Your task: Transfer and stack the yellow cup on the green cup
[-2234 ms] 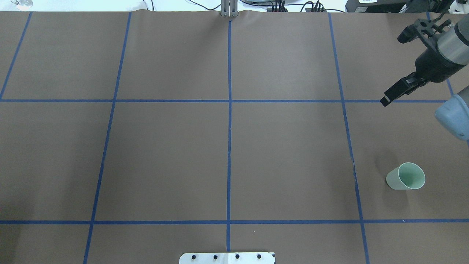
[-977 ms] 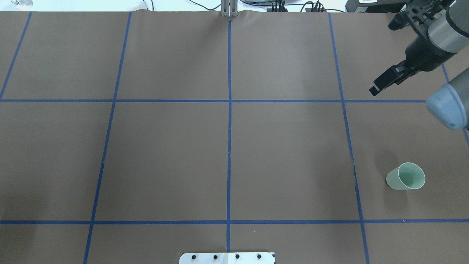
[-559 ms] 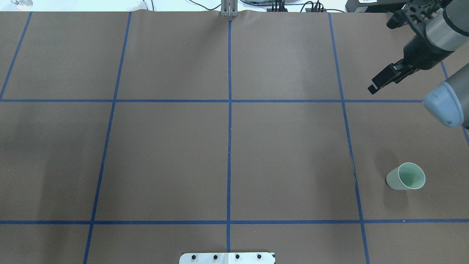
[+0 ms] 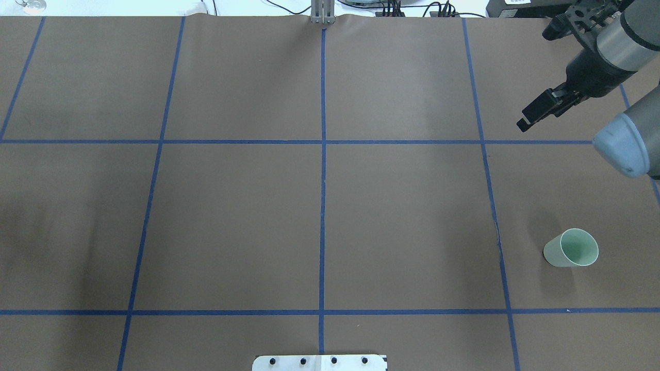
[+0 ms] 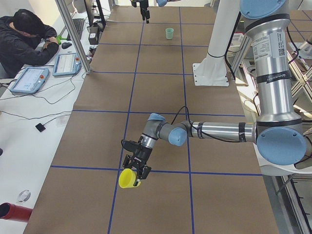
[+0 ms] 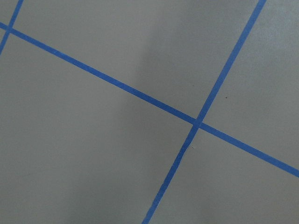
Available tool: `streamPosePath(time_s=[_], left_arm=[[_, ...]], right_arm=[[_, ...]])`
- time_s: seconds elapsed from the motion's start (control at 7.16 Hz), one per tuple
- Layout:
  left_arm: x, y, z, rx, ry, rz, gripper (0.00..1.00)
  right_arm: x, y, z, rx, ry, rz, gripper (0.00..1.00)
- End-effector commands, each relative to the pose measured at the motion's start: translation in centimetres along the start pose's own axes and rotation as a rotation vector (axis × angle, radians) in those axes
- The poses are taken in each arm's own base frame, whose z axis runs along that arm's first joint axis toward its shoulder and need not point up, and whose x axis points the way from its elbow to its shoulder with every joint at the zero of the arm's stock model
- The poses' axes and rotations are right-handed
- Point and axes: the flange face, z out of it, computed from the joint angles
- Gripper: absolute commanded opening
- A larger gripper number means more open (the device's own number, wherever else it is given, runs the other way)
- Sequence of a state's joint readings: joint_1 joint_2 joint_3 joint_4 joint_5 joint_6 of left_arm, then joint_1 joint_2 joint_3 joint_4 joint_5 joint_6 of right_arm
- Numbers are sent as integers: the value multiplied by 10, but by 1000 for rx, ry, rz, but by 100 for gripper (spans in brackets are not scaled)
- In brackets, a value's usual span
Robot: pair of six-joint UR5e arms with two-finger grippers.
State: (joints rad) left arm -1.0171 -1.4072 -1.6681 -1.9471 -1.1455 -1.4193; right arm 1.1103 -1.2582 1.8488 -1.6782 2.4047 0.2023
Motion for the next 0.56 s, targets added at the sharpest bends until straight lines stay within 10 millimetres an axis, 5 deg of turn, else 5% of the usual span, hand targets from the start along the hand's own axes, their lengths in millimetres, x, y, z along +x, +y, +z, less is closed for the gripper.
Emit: streamPosePath(time_s=[0.0, 0.28, 0.42], left_arm=[[89, -36, -50, 33, 198, 37, 0], [162, -67, -119, -13, 407, 82, 0], [198, -63, -163, -53, 578, 196, 0]], right_arm=[[1, 0, 0, -1, 1, 1, 100], [0, -1, 0, 1, 3, -1, 100], [1, -1, 0, 0, 4, 1, 100]])
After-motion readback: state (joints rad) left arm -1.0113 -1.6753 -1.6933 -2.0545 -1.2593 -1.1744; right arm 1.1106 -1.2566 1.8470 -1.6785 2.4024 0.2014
